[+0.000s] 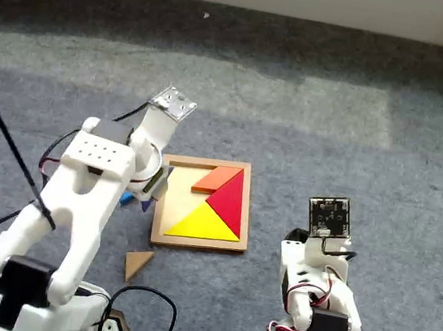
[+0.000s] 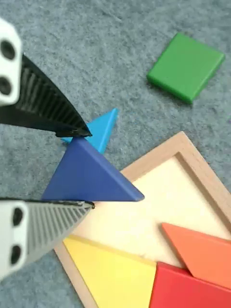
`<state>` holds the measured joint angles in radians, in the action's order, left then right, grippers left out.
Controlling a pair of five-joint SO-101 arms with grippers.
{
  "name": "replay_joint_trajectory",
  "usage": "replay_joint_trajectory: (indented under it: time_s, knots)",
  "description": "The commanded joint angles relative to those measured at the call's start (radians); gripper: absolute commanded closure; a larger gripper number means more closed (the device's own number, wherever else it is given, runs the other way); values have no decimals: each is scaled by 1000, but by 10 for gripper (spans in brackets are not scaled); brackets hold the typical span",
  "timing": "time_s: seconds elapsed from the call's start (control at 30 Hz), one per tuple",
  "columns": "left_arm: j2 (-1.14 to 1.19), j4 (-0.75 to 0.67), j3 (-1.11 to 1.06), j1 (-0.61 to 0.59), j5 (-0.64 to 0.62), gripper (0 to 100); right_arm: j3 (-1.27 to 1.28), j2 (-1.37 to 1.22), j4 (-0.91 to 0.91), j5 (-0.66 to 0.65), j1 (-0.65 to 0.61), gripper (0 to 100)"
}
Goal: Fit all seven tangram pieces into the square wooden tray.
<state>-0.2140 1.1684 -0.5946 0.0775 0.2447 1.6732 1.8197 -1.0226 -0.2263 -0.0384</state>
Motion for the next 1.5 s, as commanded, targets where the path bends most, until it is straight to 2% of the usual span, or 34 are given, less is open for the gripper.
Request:
replay_joint_trajectory:
  time_s: [0.0, 0.2, 0.57, 0.77, 0.97, 1.23, 1.47]
  knots:
    - [159, 8, 196, 64, 35, 887, 131, 13, 22, -11, 13, 985]
    - [364, 12, 371, 73, 66, 793, 131, 13, 22, -12, 13, 985]
    - [599, 160, 657, 76, 160, 785, 131, 13, 25, -12, 13, 985]
    - [654, 245, 759, 76, 175, 784, 131, 13, 25, -12, 13, 985]
    - [656, 287, 783, 76, 167, 697, 131, 13, 25, -12, 15, 985]
    - [650, 281, 788, 58, 166, 700, 131, 13, 25, -12, 15, 985]
    - [650, 279, 837, 30, 132, 809, 131, 13, 25, -12, 15, 985]
